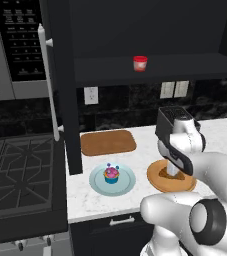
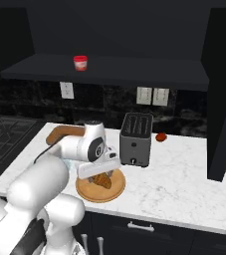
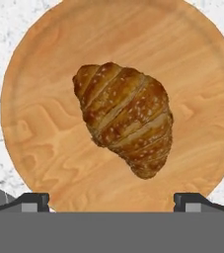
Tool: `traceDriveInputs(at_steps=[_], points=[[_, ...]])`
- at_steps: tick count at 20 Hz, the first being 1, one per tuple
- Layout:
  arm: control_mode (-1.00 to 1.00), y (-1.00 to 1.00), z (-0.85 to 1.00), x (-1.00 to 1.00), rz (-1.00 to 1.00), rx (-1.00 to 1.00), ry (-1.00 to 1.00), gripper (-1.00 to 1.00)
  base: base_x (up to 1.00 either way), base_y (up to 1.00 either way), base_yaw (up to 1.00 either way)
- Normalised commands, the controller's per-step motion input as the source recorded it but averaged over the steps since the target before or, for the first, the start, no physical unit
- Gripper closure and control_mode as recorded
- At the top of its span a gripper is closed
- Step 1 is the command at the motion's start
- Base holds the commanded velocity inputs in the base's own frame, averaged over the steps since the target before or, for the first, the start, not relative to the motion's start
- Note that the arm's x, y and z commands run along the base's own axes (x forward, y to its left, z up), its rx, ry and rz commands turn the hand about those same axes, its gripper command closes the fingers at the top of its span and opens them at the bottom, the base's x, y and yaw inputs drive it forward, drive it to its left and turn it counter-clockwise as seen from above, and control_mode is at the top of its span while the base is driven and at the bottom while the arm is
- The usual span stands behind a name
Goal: From the different types of pastries on the counter, select a croissant and place it on the cutting board. Then retrieve a jar of jam from the cabinet and place it alongside the croissant on the cutting board.
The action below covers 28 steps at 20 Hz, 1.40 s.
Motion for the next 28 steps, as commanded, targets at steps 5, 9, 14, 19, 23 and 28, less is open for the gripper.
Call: traceDriveInputs(at_steps=[5,9,14,19,23,28], points=[[-1.00,-0.07,-0.28,0.08,0.00,0.00,0.00,-1.00,0.00,0.00,0.00],[-1.00,-0.05,-0.33,0.08,0.00,0.00,0.00,-1.00,0.00,0.00,0.00],[-1.00,-0.03,-0.28,0.18,0.00,0.00,0.00,-1.00,0.00,0.00,0.00],[-1.00,0.00,-0.22,0.27,0.00,0.00,0.00,-1.00,0.00,0.00,0.00],[-1.00,0.00,-0.18,0.28,0.00,0.00,0.00,-1.00,0.00,0.00,0.00],[-1.00,-0.02,-0.17,0.15,0.00,0.00,0.00,-1.00,0.00,0.00,0.00]])
